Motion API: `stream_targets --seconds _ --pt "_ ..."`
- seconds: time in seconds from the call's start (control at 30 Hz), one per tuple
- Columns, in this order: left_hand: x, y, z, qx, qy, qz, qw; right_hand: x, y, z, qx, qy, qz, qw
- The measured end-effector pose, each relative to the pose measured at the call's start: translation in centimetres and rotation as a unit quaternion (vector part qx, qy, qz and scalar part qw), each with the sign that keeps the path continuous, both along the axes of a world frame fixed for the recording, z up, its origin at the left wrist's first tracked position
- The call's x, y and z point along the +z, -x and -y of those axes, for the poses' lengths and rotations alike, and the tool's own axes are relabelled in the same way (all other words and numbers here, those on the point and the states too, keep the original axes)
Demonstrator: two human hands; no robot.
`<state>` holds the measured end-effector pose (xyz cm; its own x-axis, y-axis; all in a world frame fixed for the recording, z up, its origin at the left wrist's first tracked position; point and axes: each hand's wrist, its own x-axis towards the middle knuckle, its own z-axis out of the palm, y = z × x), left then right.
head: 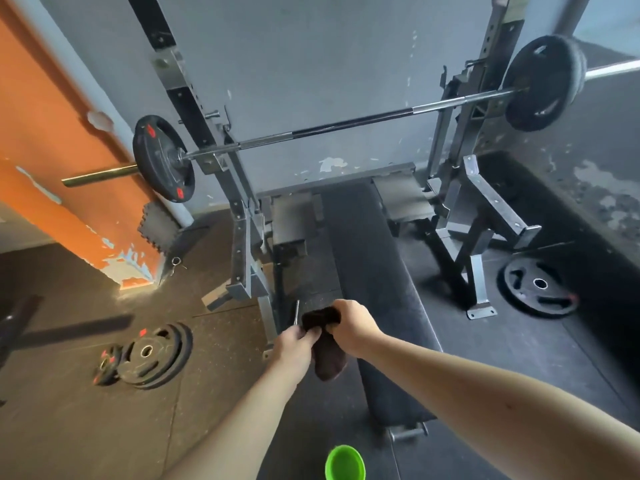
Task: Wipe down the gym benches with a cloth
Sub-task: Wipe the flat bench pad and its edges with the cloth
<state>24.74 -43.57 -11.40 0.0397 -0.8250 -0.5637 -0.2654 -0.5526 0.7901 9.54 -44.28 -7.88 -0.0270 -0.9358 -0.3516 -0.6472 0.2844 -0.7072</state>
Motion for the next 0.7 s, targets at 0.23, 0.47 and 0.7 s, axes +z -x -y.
stream_targets --seconds 0.23,0.47,0.7 --pt "-2.1 -4.2 13.0 -0.046 -0.027 0.002 0.999 -4.3 -4.6 11.4 -0.127 -0.042 -0.013 0.991" --pt "-3.8 -9.5 27.4 -0.083 -0.119 -0.053 0.988 -6.6 -12.3 22.4 -0.322 -0.048 0.035 0.945" --pt "-4.3 -10.3 38.1 -0.107 -0.123 0.002 0.987 -6.4 -14.7 31.0 -0.335 -0.051 0.103 0.935"
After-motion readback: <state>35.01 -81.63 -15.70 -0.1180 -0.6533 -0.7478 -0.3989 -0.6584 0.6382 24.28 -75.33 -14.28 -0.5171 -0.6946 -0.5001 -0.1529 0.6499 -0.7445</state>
